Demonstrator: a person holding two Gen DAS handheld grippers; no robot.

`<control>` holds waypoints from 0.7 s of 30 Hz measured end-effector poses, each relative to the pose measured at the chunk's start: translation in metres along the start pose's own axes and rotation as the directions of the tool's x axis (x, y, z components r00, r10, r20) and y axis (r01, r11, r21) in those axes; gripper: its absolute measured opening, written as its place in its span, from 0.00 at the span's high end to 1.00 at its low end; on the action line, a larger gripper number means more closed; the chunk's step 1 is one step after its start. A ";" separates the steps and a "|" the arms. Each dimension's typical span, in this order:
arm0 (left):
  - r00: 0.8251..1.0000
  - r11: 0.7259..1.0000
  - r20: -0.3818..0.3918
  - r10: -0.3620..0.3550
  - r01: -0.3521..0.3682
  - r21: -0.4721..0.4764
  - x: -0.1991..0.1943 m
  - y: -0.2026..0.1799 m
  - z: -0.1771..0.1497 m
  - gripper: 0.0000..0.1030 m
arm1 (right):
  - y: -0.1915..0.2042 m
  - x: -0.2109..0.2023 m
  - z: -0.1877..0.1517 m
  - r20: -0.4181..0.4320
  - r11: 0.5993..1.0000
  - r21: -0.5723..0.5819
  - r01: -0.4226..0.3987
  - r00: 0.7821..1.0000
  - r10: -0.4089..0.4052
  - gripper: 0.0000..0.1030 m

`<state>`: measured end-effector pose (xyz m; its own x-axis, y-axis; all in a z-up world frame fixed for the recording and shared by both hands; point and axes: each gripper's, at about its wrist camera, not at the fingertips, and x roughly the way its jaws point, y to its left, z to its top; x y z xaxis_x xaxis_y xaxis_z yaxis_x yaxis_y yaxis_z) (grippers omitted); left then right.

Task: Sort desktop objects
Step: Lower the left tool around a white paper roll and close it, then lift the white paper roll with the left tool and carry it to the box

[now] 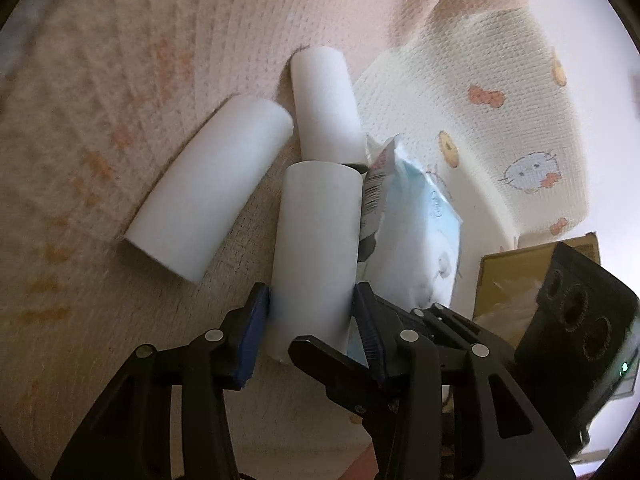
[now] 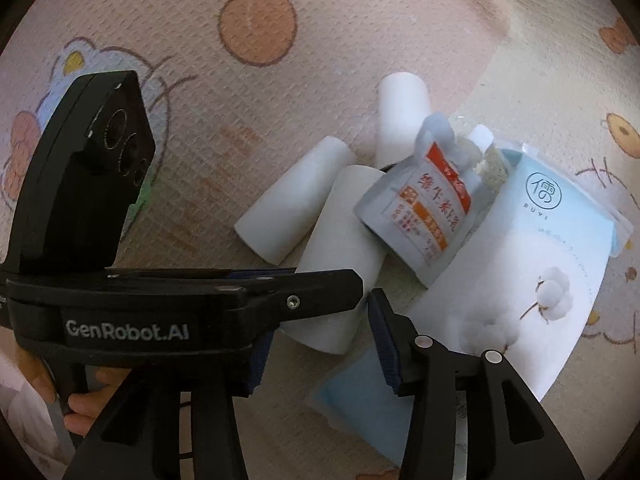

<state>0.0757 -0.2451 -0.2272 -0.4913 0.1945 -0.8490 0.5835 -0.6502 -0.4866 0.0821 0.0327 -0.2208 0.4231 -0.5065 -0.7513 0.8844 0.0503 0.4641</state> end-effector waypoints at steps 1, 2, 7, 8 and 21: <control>1.000 1.000 0.012 0.006 -0.006 0.009 -0.005 -0.001 -0.002 0.54 | 0.000 -0.002 -0.002 0.002 1.000 0.005 -0.010 1.000 0.010 0.57; 1.000 1.000 0.023 0.013 -0.013 0.018 -0.009 -0.003 -0.003 0.54 | -0.001 -0.003 -0.003 0.002 1.000 0.010 -0.022 1.000 0.022 0.57; 0.995 0.998 0.095 0.024 -0.030 0.058 -0.033 -0.016 -0.007 0.54 | 0.005 -0.022 -0.009 0.040 0.998 -0.006 -0.055 0.998 0.056 0.57; 0.993 0.997 0.116 0.026 -0.034 0.070 -0.040 -0.020 -0.007 0.54 | 0.007 -0.026 -0.009 0.050 0.998 -0.014 -0.057 0.997 0.057 0.57; 0.966 0.967 0.258 -0.010 -0.057 0.249 -0.085 -0.073 -0.002 0.54 | 0.016 -0.098 -0.020 0.195 0.997 -0.080 -0.009 0.980 0.024 0.57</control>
<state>0.0768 -0.2128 -0.1198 -0.6474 0.0048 -0.7621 0.4307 -0.8226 -0.3711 0.0586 0.1002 -0.1496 0.3976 -0.6634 -0.6339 0.8937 0.1235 0.4313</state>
